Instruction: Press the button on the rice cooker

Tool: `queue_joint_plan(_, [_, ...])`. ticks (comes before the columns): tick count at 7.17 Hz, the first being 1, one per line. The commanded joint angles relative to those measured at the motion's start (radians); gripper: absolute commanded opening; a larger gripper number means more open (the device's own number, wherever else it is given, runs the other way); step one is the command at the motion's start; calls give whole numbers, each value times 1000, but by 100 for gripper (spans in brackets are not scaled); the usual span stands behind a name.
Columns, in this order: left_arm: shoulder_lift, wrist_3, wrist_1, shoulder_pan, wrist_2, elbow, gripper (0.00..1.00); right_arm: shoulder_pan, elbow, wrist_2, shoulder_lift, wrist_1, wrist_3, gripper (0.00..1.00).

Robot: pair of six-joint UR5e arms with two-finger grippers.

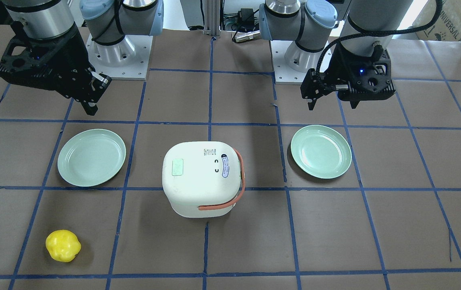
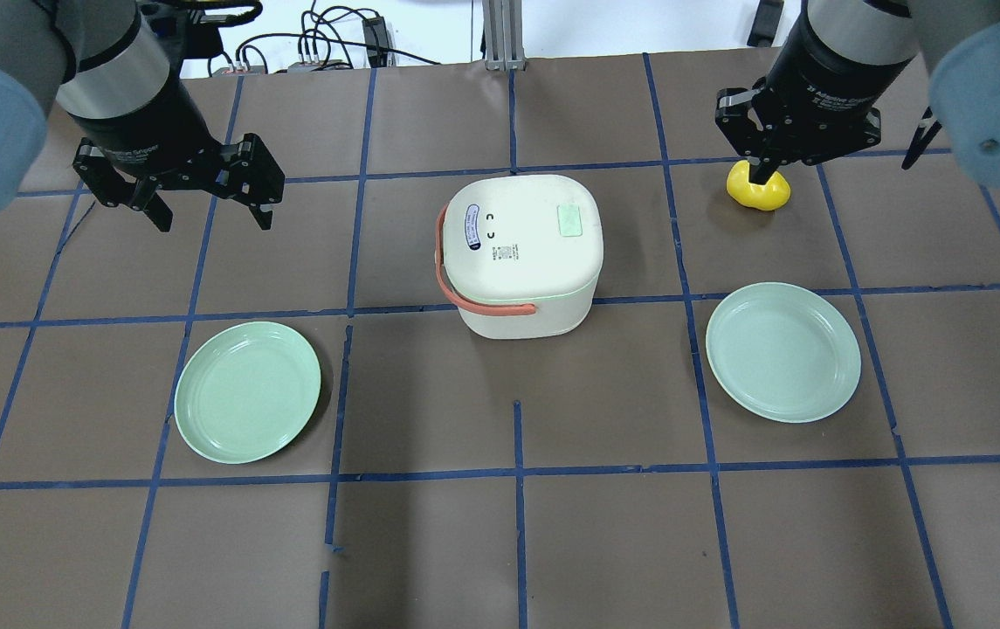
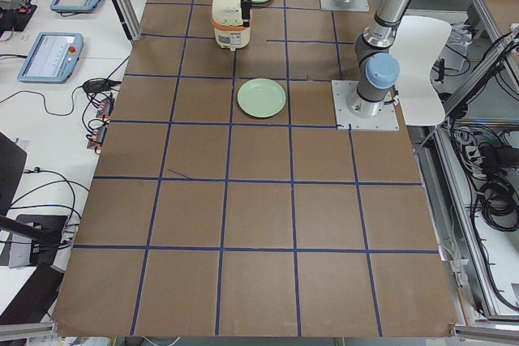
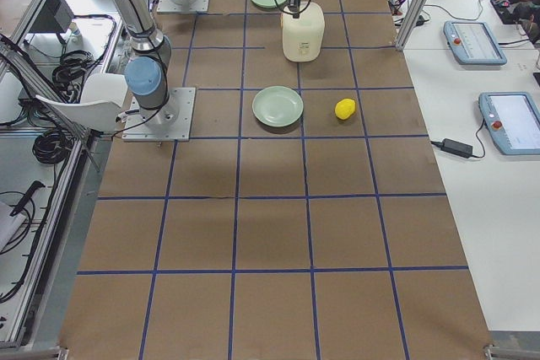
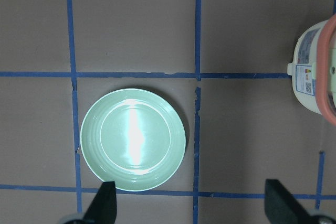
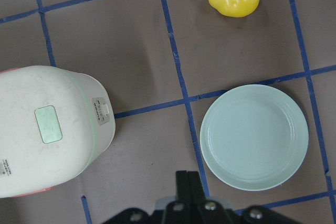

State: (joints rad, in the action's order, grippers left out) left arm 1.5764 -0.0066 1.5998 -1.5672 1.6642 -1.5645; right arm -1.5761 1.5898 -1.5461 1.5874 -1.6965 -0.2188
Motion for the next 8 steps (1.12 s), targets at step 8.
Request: queue_joint_plan(8, [-30,-15,6,-27,19,-37,100,-64,-4,51,-61,-72,-7,6])
